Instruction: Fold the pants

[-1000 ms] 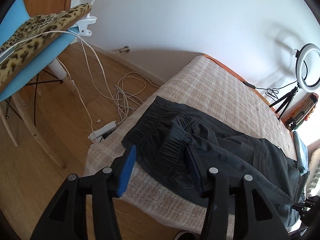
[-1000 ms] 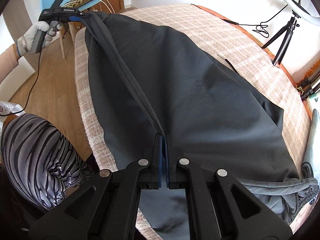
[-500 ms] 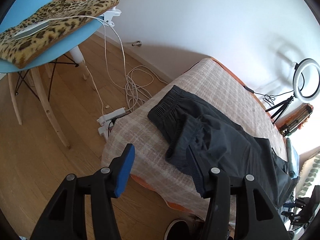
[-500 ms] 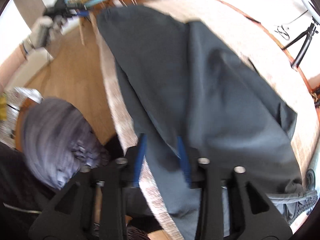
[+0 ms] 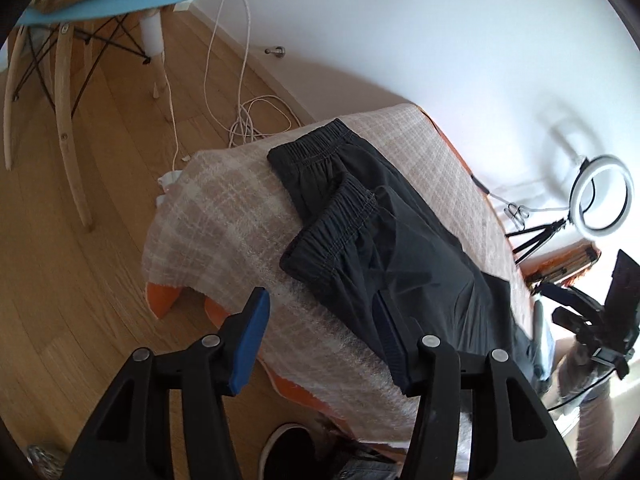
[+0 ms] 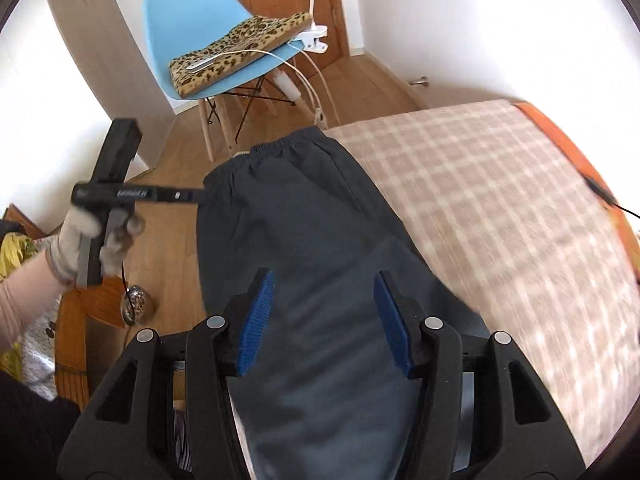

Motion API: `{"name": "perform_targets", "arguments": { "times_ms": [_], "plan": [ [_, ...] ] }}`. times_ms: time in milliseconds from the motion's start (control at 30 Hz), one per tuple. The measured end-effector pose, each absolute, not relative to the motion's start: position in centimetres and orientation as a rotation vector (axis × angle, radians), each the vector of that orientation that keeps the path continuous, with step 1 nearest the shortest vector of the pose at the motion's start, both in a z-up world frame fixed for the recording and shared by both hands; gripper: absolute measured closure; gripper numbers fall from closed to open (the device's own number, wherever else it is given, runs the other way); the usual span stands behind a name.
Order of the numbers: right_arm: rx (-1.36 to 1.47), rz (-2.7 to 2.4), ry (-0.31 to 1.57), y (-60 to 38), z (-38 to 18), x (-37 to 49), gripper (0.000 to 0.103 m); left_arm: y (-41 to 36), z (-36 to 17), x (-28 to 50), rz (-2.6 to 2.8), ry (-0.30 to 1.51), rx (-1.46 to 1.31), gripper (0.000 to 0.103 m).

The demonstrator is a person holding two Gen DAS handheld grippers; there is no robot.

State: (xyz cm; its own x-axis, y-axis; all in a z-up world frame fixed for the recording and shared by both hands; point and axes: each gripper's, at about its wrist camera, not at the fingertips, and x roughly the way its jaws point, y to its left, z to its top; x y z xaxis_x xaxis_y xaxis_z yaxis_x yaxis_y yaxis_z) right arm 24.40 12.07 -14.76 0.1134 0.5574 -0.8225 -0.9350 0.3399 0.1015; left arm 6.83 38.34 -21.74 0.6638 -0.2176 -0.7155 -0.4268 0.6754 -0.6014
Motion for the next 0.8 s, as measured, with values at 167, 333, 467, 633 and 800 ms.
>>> {"name": "perform_targets", "arguments": {
  "times_ms": [167, 333, 467, 633, 800],
  "plan": [
    [-0.514, 1.216, 0.951, 18.2, -18.1, 26.5, 0.048, 38.5, -23.1, 7.1, 0.161, 0.841, -0.9, 0.052],
    [-0.487, 1.284, 0.995, 22.6, -21.2, 27.6, 0.048, 38.3, -23.4, 7.8, 0.185, 0.833, -0.88, 0.052],
    [-0.47, 1.316, 1.056, 25.2, -23.2, 27.9, 0.048, 37.9, -23.2, 8.4, 0.193, 0.831, -0.829, 0.052],
    [-0.509, 1.348, 1.088, 27.4, -24.4, 26.8, 0.048, 37.3, -22.5, 8.7, 0.214, 0.821, -0.764, 0.063],
    [-0.524, 1.384, 1.079, 27.5, -24.6, 25.5, 0.094, 37.0, -21.4, 8.3, 0.216, 0.786, -0.692, 0.081]
  ]
}}
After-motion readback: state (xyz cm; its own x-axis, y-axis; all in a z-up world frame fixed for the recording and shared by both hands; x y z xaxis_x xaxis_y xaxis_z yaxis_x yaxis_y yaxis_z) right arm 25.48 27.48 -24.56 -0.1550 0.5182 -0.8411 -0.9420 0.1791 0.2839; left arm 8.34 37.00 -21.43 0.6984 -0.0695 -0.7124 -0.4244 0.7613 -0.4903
